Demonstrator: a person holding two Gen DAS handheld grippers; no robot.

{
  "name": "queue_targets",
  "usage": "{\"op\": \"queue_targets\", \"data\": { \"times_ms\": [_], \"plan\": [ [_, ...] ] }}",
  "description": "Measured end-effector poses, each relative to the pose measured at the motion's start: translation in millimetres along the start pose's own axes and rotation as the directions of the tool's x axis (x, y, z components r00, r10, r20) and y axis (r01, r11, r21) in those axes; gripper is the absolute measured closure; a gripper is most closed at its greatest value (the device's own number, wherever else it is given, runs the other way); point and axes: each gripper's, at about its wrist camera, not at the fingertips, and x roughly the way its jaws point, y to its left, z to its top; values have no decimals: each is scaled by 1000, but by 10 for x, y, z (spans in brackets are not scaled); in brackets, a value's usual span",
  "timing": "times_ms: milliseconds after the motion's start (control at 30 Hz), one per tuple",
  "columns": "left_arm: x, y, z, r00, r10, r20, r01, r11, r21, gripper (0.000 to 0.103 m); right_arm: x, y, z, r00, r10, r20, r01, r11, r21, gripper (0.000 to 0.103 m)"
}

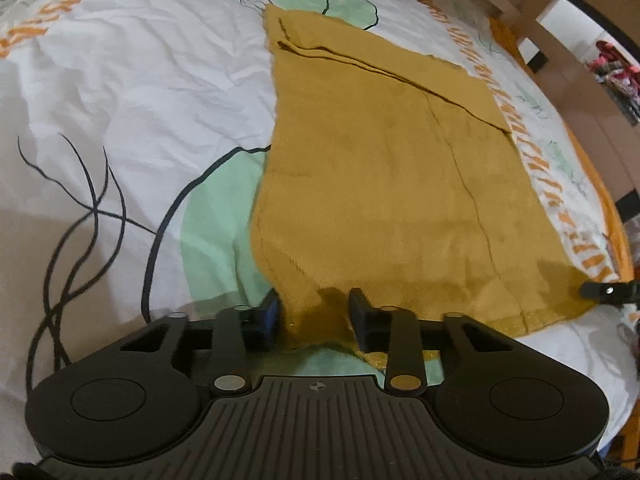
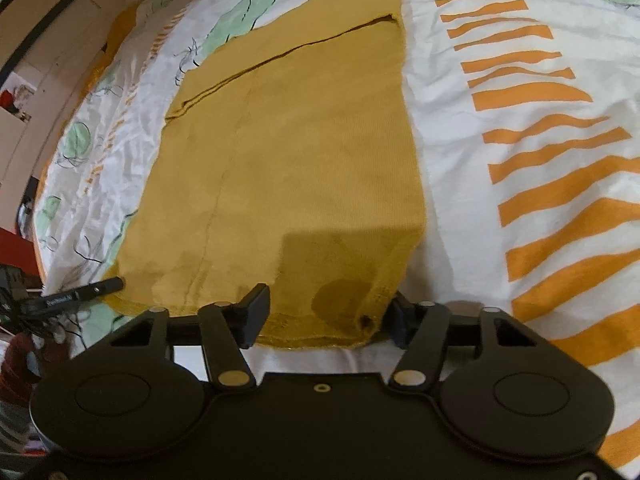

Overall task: Fold small clothes
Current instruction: 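Close both grippers on the sweater end edge, then lift the gripped sweater edge with both grippers and fold it over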

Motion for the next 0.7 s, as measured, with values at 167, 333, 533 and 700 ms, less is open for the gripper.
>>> {"op": "queue_targets", "data": {
  "times_ms": [167, 333, 533, 700],
  "plan": [
    [33, -18, -4, 1000, -21, -1, 21, 1000, -4, 88, 28, -26, -30, 1000, -7, 0, 7, 1000, -2, 73],
    [-39, 15, -26, 998, -29, 53, 31, 999, -39, 94, -11, -113, -69, 999, 21, 44, -23, 999, 49, 91],
    [-164, 41, 8, 991, -42, 130, 56, 993, -103, 95, -108, -72, -78, 992, 38, 120, -44, 998, 45, 92],
    [-285, 10, 124, 978, -61, 200, 87, 988, -126, 95, -193, -67, -17, 976, 74, 206, -87, 995, 55, 92]
  ]
}}
